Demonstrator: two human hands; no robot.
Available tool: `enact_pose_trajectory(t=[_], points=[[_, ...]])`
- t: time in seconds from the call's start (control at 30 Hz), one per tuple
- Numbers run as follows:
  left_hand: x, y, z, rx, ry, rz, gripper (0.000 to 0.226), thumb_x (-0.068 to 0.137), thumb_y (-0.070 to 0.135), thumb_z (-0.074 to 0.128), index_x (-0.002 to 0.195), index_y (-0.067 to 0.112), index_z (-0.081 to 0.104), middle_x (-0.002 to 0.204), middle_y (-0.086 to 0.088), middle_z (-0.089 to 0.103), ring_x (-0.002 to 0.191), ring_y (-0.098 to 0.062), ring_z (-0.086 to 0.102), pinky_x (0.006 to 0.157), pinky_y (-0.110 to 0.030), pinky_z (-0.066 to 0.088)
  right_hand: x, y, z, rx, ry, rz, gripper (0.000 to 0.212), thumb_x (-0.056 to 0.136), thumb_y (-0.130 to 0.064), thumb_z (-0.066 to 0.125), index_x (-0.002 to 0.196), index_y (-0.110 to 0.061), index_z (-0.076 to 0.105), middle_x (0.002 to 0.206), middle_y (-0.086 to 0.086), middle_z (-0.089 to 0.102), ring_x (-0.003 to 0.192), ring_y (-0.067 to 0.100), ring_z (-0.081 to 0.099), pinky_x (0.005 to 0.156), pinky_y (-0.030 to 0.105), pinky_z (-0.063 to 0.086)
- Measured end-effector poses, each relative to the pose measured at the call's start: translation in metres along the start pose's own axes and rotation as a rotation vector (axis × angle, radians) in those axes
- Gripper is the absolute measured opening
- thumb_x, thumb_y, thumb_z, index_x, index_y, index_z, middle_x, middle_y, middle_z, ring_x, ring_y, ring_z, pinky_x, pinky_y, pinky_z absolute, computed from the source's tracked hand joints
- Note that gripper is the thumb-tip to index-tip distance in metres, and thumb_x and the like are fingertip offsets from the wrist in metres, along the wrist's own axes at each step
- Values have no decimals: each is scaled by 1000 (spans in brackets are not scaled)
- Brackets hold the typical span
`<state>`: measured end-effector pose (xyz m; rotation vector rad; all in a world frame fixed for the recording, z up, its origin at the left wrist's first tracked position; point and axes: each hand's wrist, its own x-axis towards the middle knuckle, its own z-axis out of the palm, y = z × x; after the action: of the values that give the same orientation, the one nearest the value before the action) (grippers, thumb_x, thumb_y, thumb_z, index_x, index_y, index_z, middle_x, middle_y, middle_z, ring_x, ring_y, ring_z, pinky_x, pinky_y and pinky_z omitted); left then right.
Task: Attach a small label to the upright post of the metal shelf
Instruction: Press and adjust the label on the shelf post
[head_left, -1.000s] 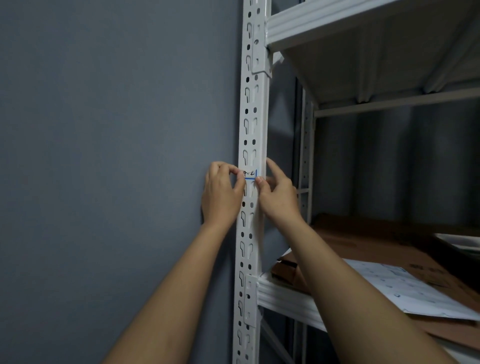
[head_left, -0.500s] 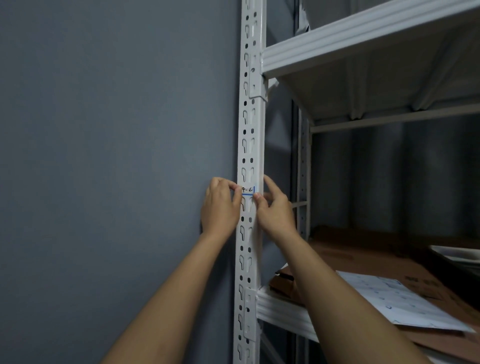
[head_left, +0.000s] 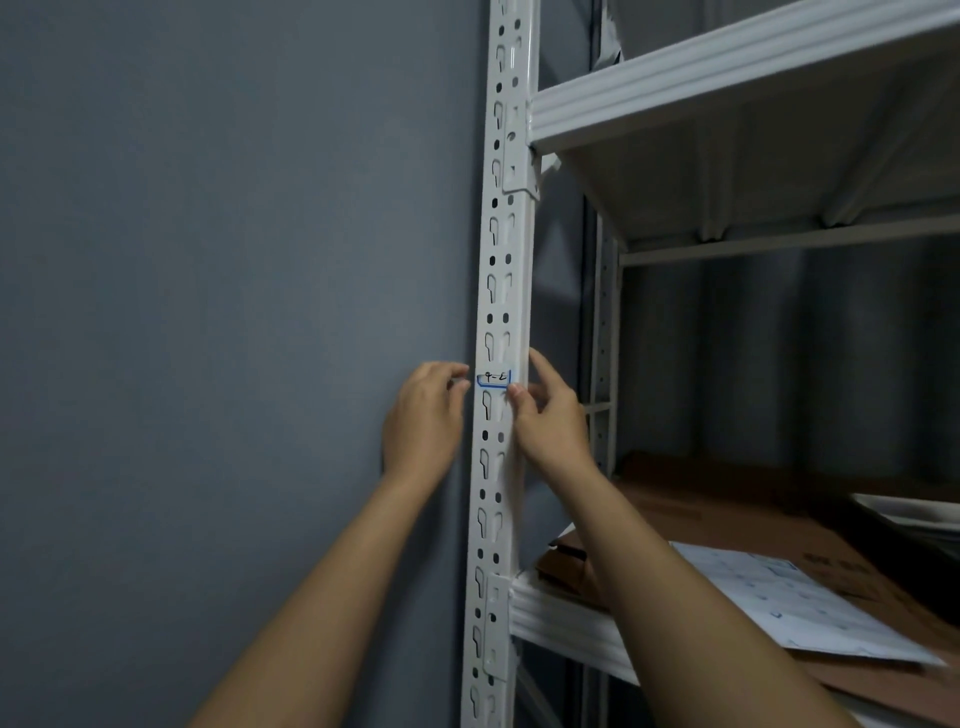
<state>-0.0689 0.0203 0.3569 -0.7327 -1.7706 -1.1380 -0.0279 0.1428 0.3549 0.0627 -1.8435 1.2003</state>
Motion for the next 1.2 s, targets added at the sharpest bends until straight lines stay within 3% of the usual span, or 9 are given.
enact_pose_trajectory(t=[0.17, 0.63, 1.0, 1.2], points=[[-8, 6, 11, -66, 42, -42, 18, 92, 25, 57, 105, 18, 68, 108, 4, 64, 95, -17, 60, 76, -31, 48, -2, -1, -2, -2, 1, -15, 49, 97, -23, 53, 143, -34, 39, 106, -6, 69, 88, 10, 67, 82, 37, 57], [-5, 5, 16, -68, 106, -78, 15, 92, 29, 57, 88, 18, 65, 96, 3, 63, 90, -18, 60, 73, -38, 49, -1, 3, -2, 7, -4, -21, 49, 97, -24, 52, 141, -39, 38, 104, -7, 70, 87, 10, 69, 82, 43, 58], [2, 17, 10, 138, -29, -104, 19, 96, 28, 46, 98, 13, 58, 107, -3, 58, 97, -23, 55, 71, -31, 35, -1, 2, 0, -44, 19, -23, 49, 96, -29, 52, 142, -38, 38, 108, -8, 69, 92, 12, 67, 87, 43, 55], [5, 18, 7, 159, -71, -97, 22, 98, 29, 43, 99, 13, 58, 110, -4, 58, 98, -25, 55, 72, -33, 36, -5, -1, -2, -57, 6, -18, 48, 98, -28, 50, 143, -38, 36, 110, -8, 68, 91, 9, 67, 85, 41, 56]])
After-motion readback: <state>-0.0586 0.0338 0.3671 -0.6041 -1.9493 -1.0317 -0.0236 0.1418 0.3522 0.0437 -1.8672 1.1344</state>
